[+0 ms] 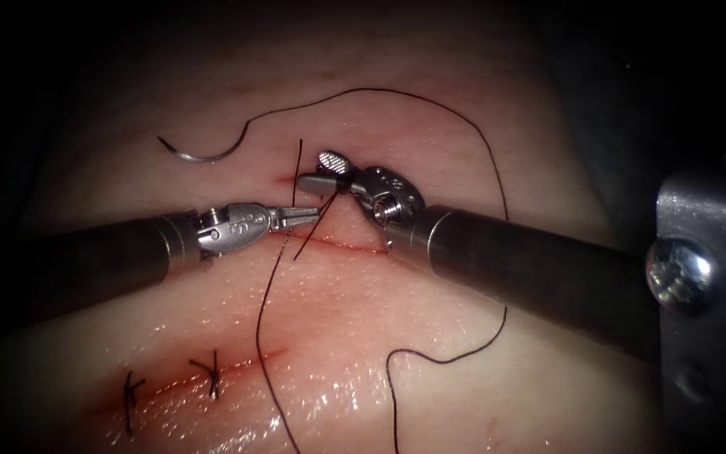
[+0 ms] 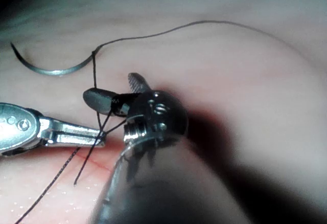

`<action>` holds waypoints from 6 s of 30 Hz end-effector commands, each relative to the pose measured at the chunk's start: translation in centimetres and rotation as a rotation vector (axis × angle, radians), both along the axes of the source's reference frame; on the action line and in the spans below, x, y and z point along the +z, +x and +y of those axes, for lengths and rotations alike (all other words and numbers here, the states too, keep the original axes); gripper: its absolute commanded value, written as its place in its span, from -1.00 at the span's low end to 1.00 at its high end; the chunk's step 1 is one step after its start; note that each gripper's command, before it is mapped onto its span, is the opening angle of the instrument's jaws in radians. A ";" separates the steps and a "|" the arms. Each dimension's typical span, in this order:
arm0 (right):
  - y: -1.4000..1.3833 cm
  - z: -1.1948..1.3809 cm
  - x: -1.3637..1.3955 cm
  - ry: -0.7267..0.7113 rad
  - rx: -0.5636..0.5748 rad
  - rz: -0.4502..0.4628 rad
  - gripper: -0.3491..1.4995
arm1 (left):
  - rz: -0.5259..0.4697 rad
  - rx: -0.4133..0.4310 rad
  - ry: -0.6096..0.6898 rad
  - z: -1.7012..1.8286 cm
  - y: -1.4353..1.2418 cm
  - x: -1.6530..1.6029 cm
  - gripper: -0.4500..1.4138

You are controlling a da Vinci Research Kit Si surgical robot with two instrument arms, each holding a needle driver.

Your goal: Wound Closure

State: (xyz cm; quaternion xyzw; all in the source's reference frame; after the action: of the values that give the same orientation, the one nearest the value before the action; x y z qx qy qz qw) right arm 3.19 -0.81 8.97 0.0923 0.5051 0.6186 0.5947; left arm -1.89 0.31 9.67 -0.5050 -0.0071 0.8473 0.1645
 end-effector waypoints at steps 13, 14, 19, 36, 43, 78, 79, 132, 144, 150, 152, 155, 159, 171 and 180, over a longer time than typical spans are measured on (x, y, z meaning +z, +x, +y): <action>0.20 0.04 -0.13 0.007 -0.052 0.053 0.73 | -0.004 0.006 -0.005 0.00 0.00 0.05 -1.00; 0.21 0.04 -0.13 0.006 -0.052 0.053 0.73 | -0.004 0.005 -0.005 0.00 -0.01 0.05 -1.00; 0.27 0.05 -0.12 0.009 -0.049 0.058 0.73 | -0.004 0.005 -0.005 0.00 -0.01 0.05 -1.00; 0.36 -0.08 -0.13 0.025 -0.046 0.106 -1.00 | -0.008 0.015 -0.006 -0.02 0.10 0.04 -1.00; 0.39 -0.29 -0.19 -0.080 -0.079 0.093 -1.00 | 0.009 0.014 -0.009 -0.03 0.25 0.04 -1.00; 0.24 -1.17 0.03 -0.417 -0.130 0.039 -1.00 | 0.060 -0.025 -0.001 1.44 0.81 -0.57 -1.00; 0.23 -1.19 0.04 -0.419 -0.130 0.037 -1.00 | 0.060 -0.025 0.002 1.54 0.81 -0.56 -1.00; 0.26 -1.77 -0.37 -0.114 -0.034 -0.056 -1.00 | 0.139 -0.129 -0.033 2.71 1.05 0.02 -1.00; 0.28 -2.14 -0.41 -0.127 -0.061 -0.057 -1.00 | 0.125 -0.194 -0.046 2.83 0.71 0.12 -1.00; 0.24 -2.30 -0.46 -0.139 -0.073 -0.060 -1.00 | 0.122 -0.192 -0.048 2.88 0.75 0.18 -1.00; 0.25 -2.38 -0.46 -0.140 -0.084 -0.061 -1.00 | 0.121 -0.194 -0.049 2.87 0.75 0.17 -1.00; 0.26 -2.46 -0.44 -0.145 -0.097 -0.059 -1.00 | 0.119 -0.193 -0.049 2.87 0.75 0.16 -1.00; 0.27 -2.48 -0.46 -0.153 -0.110 -0.062 -1.00 | 0.104 -0.195 -0.053 2.85 0.75 0.14 -1.00; 0.24 -2.68 -0.53 -0.114 -0.133 -0.035 -1.00 | 0.103 -0.190 -0.062 2.81 0.78 0.13 -1.00; 0.34 -2.99 -0.95 -0.022 -0.183 0.047 -1.00 | 0.098 -0.179 -0.061 2.75 0.87 0.07 -1.00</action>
State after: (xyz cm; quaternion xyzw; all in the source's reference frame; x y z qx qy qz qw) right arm 3.44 -3.80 7.94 0.1460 0.5142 0.5541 0.6382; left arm -0.96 2.98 9.70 -0.4656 0.0700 0.8533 0.2241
